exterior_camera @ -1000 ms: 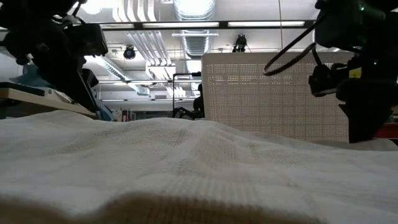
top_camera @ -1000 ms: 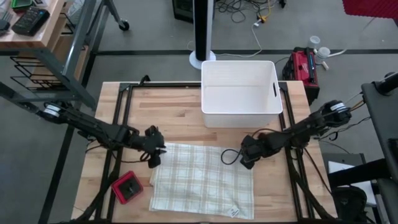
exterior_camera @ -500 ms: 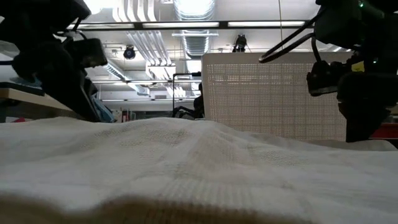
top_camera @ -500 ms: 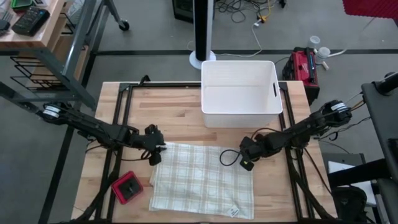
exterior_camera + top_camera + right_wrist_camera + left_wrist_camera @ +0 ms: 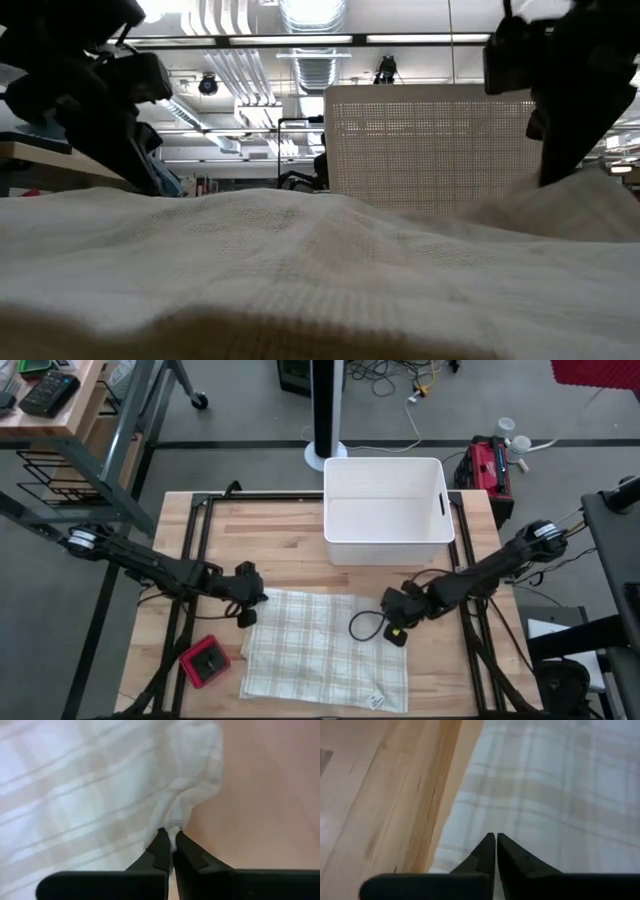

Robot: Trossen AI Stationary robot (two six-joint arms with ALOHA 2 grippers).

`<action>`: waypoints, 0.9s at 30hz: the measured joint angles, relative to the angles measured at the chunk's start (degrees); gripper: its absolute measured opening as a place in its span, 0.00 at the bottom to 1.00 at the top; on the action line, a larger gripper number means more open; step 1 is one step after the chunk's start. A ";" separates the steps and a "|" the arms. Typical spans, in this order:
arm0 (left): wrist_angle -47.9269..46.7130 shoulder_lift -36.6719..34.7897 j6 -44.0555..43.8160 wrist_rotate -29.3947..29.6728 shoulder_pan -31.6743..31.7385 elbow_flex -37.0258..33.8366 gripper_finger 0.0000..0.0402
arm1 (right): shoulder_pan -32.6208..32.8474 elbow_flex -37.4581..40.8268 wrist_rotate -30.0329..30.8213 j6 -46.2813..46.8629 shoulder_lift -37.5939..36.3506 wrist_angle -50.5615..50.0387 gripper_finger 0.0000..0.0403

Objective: Fold towel
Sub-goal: Fold the light gray patterned towel

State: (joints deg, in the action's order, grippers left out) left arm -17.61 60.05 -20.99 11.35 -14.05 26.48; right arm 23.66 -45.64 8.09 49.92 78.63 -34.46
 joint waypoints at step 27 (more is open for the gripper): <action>0.19 7.24 4.47 -16.61 11.92 0.04 0.45 | 5.72 -6.37 -1.92 1.86 -0.02 -8.72 0.00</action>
State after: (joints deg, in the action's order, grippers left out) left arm -17.42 67.29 -16.53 -5.27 -2.13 26.52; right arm 29.39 -52.01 6.17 51.78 78.61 -43.18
